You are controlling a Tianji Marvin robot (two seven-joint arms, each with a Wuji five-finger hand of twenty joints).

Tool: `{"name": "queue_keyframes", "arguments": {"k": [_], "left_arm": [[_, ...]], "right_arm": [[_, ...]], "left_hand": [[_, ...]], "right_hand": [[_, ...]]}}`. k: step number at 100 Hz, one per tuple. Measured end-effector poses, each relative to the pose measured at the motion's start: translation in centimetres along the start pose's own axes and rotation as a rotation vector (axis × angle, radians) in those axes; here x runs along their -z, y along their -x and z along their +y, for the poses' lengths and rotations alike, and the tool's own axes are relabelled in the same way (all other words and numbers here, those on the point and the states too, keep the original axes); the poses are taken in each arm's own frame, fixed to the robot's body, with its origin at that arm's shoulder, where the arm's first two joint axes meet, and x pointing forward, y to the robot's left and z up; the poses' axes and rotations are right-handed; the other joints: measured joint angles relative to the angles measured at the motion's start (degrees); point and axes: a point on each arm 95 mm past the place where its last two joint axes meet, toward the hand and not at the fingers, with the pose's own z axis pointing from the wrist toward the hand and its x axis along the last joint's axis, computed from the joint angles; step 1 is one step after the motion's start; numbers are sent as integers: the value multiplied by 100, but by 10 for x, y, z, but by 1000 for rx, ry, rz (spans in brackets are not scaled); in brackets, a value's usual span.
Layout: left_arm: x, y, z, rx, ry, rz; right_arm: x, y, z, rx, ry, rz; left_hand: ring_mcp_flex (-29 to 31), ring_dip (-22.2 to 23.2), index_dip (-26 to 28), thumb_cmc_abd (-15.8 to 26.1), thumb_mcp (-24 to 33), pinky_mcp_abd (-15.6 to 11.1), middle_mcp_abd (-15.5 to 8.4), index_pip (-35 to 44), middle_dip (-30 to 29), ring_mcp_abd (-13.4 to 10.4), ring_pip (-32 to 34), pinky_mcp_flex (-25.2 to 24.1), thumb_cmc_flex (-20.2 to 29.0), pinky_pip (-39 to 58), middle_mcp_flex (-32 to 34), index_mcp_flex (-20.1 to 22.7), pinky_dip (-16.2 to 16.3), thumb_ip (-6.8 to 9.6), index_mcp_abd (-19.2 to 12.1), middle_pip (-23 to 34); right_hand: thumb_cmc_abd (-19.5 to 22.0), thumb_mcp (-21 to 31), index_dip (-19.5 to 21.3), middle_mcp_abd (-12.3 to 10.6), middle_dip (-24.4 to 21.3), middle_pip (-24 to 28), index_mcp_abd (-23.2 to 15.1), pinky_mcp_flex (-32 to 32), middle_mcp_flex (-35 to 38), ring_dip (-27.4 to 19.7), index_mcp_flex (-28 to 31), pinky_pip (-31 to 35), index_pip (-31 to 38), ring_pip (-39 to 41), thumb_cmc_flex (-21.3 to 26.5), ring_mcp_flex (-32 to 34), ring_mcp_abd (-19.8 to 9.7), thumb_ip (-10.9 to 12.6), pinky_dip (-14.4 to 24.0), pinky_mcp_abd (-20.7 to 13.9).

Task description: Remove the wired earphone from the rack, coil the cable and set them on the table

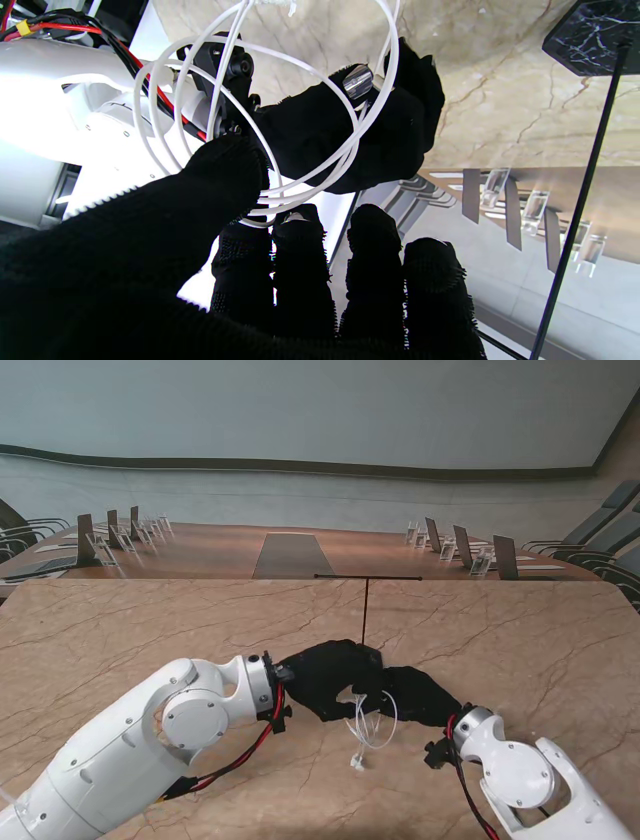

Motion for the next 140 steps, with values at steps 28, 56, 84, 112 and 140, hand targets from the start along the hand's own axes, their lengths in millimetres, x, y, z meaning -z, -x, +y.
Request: {"name": "queue_keyframes", "arguments": {"k": [28,56,84,112,140], "left_arm": [[4,2,-1,-26,-10,-11],[7,4,-2,-44,-15,-23],[12,8,2,-43,-11,-45],[13,12,8,-34,17,-48],[12,16,14,-33,45,-55]], "right_arm": [[5,7,5,7,45,-20],[8,10,5,3,53,-32],[12,11,9,13,100,-24],[13,9,12,76,108,-12],[14,1,15,88,55,-2]], "left_hand": [[-110,38,-17,3,-59,-72,1,-38,51,-21,-91,-151,0,-108,-180,0,42,55,-60,-11],[-340,90,-18,57,-85,-140,15,-54,56,-76,-228,-318,0,-282,-412,-13,42,57,-76,-355],[621,157,-19,114,-229,-4,-7,-183,51,-76,537,619,0,235,501,-14,267,57,-180,480],[1428,16,-70,117,-281,188,-142,-199,-301,-35,1132,1505,9,803,1268,-14,262,57,-219,900],[1581,-138,237,190,-211,218,-143,-135,-438,32,1136,1661,100,883,1549,-88,50,57,136,903]], "right_hand": [[-174,90,12,15,0,67,1,68,177,55,127,166,-31,131,-39,135,26,125,67,69],[-180,133,12,66,-50,82,20,103,297,63,130,256,-31,185,-41,191,63,125,72,143],[-421,386,-36,181,77,684,30,559,604,416,303,835,-43,1015,-105,619,103,125,578,362],[-1191,1026,-675,210,1706,1334,20,1655,1037,1372,854,1411,-65,2092,-234,1612,-101,-156,1876,407],[-1191,1040,-1042,-78,1664,1499,5,2877,2211,1105,856,1980,-40,2613,-230,2681,-150,-328,1837,802]]}}
